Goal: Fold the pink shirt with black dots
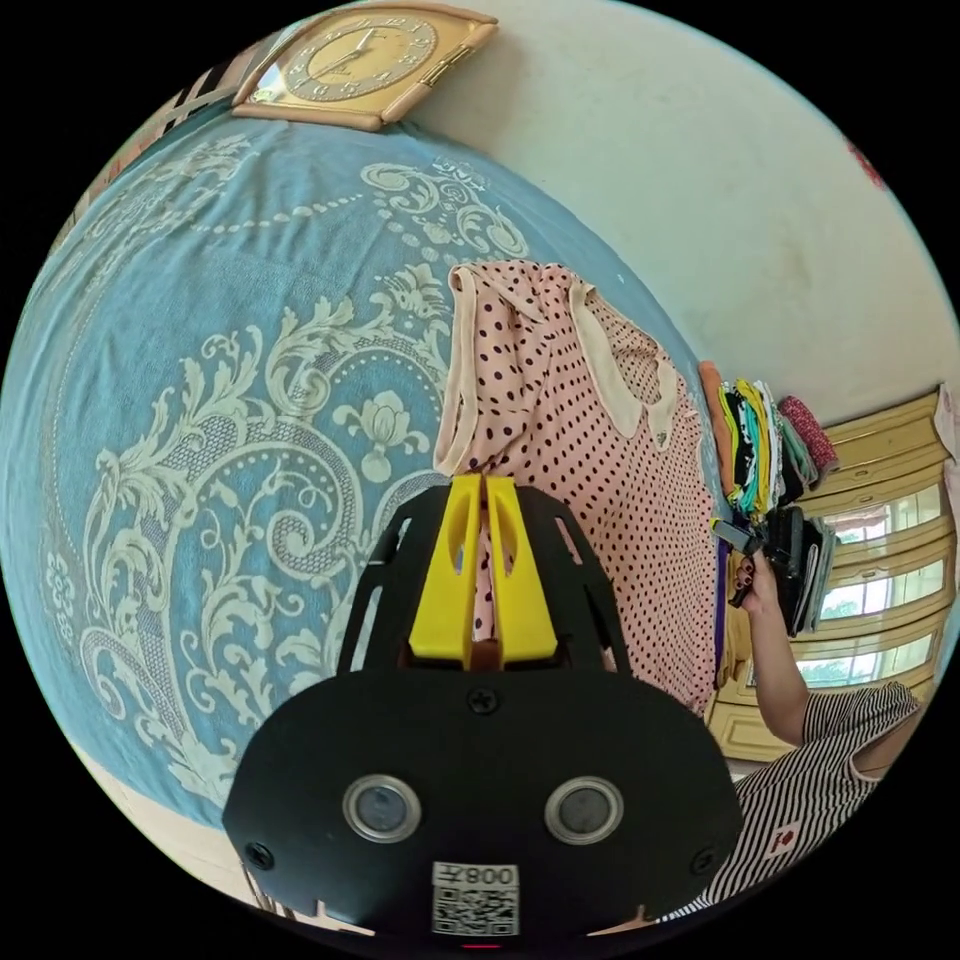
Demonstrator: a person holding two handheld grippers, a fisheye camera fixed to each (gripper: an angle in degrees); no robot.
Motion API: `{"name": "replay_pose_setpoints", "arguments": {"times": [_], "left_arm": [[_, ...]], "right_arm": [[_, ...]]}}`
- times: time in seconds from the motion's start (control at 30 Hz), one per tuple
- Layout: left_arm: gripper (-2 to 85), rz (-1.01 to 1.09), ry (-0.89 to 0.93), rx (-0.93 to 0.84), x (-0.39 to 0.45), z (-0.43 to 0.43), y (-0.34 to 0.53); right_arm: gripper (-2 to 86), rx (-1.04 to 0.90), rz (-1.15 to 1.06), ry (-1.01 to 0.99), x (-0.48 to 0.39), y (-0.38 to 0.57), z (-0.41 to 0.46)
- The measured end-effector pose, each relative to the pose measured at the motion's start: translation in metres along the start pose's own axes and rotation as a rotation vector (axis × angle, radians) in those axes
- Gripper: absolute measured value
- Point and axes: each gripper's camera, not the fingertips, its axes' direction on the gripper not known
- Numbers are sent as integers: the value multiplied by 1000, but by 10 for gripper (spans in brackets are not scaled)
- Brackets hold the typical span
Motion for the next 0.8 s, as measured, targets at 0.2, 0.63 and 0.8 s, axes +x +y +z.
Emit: {"name": "replay_pose_setpoints", "arguments": {"times": [0.2,0.63,0.8], "left_arm": [[41,83,7,176,14,22,10],[82,711,231,-89,274,310,-84],[95,841,119,-176,362,425,-107]], "right_arm": [[20,141,31,-49,17,15,-13],[57,290,69,-20,27,22,14],[44,289,75,31,29,23,33]]}}
